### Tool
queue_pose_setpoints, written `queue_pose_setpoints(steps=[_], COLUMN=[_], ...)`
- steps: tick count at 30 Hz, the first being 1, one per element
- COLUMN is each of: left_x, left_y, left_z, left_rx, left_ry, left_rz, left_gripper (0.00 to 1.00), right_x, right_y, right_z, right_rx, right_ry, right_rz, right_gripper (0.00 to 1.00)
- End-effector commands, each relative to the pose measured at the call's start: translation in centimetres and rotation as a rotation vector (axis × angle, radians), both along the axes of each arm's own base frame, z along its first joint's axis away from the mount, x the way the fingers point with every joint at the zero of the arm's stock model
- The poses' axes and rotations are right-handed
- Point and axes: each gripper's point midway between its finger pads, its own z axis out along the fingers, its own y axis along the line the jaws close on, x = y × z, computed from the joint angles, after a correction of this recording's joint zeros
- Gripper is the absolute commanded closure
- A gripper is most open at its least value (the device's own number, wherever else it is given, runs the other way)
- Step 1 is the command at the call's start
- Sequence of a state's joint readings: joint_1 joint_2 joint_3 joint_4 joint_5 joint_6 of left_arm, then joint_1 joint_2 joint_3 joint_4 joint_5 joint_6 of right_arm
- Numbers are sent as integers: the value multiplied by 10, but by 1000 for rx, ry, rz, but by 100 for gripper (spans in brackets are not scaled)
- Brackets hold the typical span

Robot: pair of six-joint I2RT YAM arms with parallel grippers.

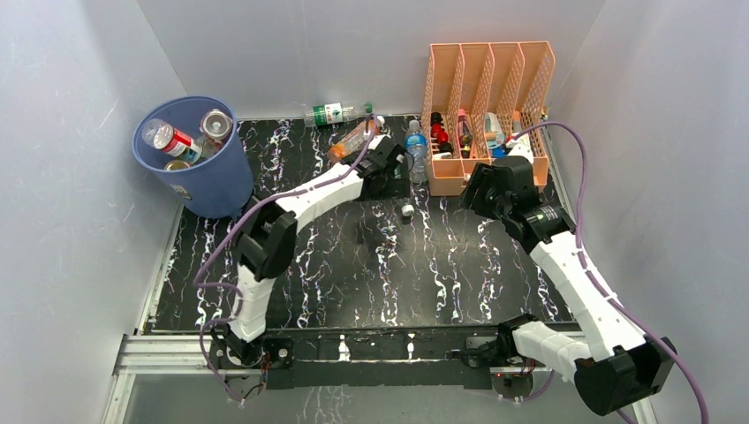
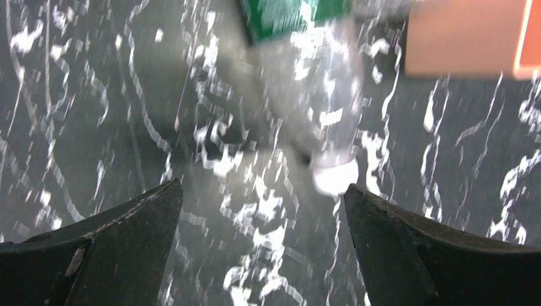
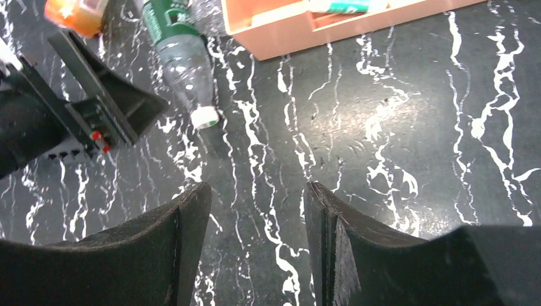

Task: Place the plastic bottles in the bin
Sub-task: Pick up the plastic bottle at the center of the board.

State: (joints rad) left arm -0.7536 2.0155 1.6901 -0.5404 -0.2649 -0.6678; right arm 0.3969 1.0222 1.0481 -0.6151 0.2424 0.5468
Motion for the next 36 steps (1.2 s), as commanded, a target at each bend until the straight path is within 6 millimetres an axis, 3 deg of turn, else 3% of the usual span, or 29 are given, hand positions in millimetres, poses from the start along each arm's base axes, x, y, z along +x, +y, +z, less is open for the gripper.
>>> queue_pose_setpoints(steps=[1,5,6,8,12,13,14,15,16,17,23,29,33,36], left_x=[59,100,113,124,128,127,124,119,111,104,90,87,90,91], left_y=[-22,-30,-22,-5,10,13,18,24,30,36,55,83,121,161], left_z=[28,18,3,-26,-74,-77,-78,-78,-68,-49,18,112,191,247], left_rx=[-66,-59,-45,-47,-53,-43,-30,-20,-17,-20,-12,-4,3,30], left_ry=[-134,-143,-105,-55,12,14,16,24,18,-7,-101,-241,-383,-487], left_rz=[31,66,107,155,186,183,186,185,180,170,140,106,112,151], left_gripper=[2,2,2,2,4,12,32,44,63,69,69,67,67,66], right_x=[20,27,29,27,15,11,6,2,-2,-6,-15,-22,-27,-29], right_y=[-14,-16,-25,-27,-20,-17,-14,-12,-10,-6,1,5,9,10], right_z=[4,-8,-17,-15,-21,-21,-21,-20,-19,-16,-13,-9,-9,-10], right_rx=[7,71,-21,31,66,77,91,100,109,124,151,170,185,192], right_ry=[-44,-1,-12,-37,-18,-23,-26,-31,-36,-41,-46,-58,-57,-61], right_rz=[-69,-48,106,123,167,184,202,215,228,250,288,316,338,349], right_gripper=[33,33,33,33,33,33,33,33,33,33,33,33,33,33])
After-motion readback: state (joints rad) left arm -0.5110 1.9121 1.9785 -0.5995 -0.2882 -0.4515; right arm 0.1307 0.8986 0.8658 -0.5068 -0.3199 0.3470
